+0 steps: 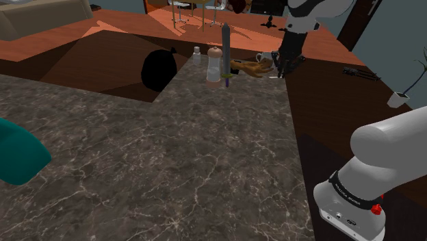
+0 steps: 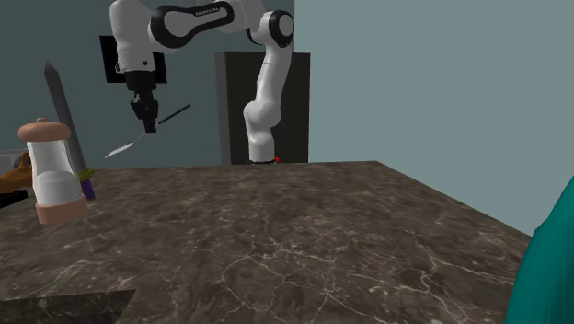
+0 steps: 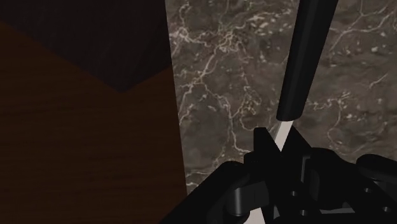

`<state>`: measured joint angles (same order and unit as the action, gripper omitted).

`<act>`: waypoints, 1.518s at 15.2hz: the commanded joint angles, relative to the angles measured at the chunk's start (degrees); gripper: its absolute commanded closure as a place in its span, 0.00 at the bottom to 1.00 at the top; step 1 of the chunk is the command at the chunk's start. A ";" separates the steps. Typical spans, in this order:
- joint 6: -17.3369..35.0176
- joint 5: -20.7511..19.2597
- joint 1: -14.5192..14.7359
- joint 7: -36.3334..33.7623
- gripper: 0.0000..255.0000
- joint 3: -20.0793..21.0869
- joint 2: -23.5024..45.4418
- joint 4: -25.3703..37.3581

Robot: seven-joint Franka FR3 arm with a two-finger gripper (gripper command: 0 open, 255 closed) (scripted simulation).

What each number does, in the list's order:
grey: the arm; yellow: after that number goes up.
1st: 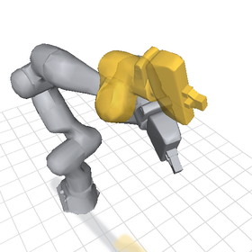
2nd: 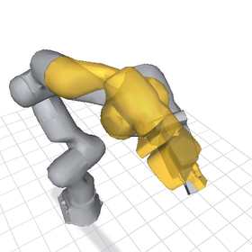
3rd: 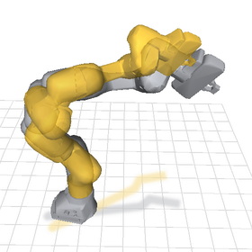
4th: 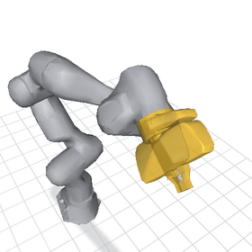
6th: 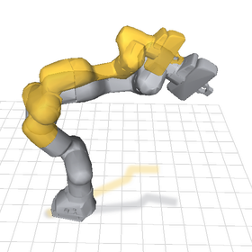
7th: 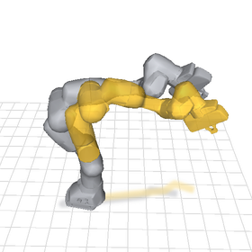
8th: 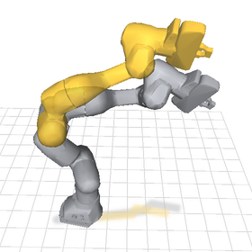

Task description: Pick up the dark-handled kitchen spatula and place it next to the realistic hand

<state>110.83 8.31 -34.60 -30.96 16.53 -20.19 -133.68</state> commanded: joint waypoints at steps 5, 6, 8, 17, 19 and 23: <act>4.94 0.11 0.10 -0.03 1.00 0.53 1.39 -3.52; 5.76 0.11 0.10 -0.04 1.00 0.61 1.70 -4.04; 7.43 0.10 0.10 -0.06 1.00 0.79 2.37 -5.05; 15.12 -0.20 0.03 -0.34 1.00 1.58 6.15 -9.02; 16.86 -0.34 -0.01 -0.45 1.00 1.76 7.16 -9.77; 17.99 -0.45 -0.03 -0.53 1.00 1.87 7.85 -10.22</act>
<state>128.61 7.87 -34.64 -31.47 18.37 -12.44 -143.81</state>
